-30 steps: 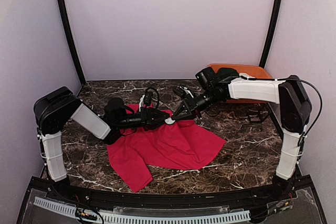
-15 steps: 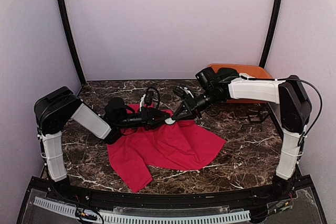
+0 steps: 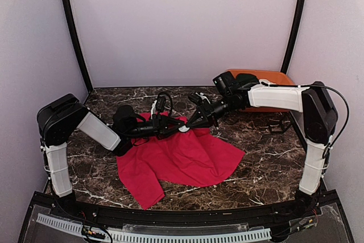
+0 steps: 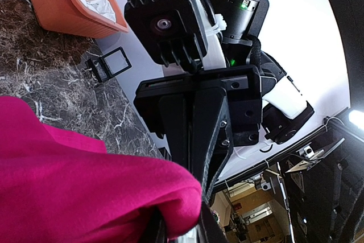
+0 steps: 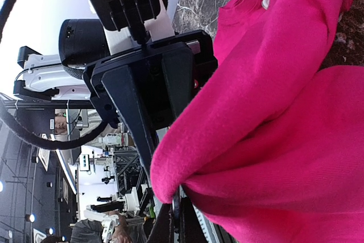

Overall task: Pin the brooch onto the clothing
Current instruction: Cross the brooch on the flattened clothing.

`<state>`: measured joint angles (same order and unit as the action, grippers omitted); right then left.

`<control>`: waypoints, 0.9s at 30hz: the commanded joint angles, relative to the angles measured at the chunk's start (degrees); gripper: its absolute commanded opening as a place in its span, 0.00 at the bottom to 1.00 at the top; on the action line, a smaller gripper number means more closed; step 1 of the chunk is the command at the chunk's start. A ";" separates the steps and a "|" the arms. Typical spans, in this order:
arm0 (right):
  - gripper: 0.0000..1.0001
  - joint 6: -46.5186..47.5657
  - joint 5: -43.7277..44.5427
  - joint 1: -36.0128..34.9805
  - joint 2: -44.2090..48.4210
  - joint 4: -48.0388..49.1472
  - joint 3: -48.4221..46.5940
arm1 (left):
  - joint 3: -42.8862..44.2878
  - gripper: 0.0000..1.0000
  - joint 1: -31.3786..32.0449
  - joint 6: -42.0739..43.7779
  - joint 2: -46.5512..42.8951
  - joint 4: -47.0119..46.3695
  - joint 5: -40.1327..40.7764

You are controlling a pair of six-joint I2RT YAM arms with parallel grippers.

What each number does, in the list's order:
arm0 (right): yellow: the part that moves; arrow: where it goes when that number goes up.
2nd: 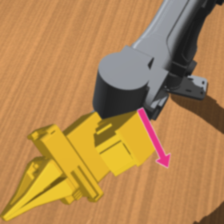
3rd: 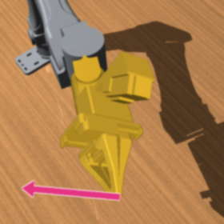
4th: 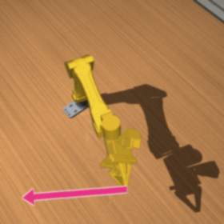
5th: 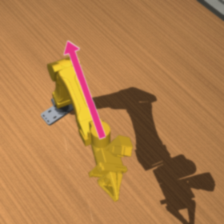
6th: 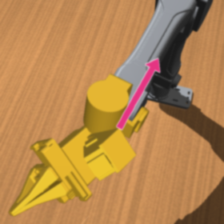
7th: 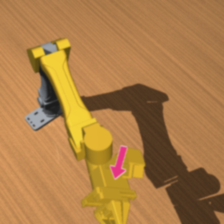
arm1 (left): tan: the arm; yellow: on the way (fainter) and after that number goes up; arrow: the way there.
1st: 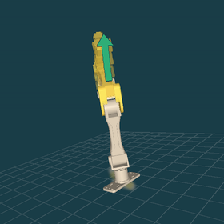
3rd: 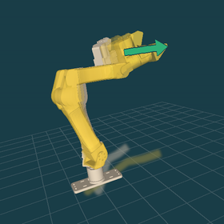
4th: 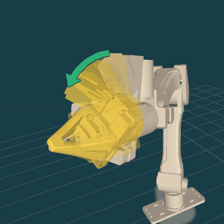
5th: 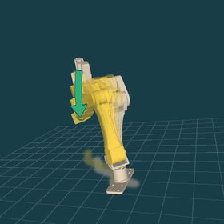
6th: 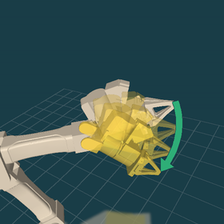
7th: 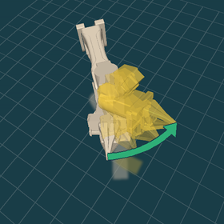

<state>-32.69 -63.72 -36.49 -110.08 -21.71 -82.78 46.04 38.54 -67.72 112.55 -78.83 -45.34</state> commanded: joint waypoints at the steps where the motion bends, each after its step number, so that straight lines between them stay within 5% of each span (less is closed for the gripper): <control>1: 0.00 -0.60 -4.41 -0.25 0.13 5.71 0.13 | 0.57 0.12 1.01 1.02 -0.68 -14.30 -0.45; 4: 0.00 -0.37 -4.41 -0.17 0.14 5.68 0.63 | 0.82 0.05 0.94 0.76 -0.61 -14.39 -0.44; 16: 0.00 -1.37 -3.72 -0.25 -0.30 5.97 0.43 | 1.24 0.10 1.07 1.16 -0.79 -14.26 -0.79; 27: 0.00 -6.77 -5.72 0.28 -1.33 8.55 -0.56 | 0.65 0.01 1.70 4.56 -1.70 -11.51 -1.81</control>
<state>-36.14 -66.41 -35.75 -110.52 -18.28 -81.62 46.37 38.63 -67.02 112.53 -79.15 -45.39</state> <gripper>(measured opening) 0.009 0.093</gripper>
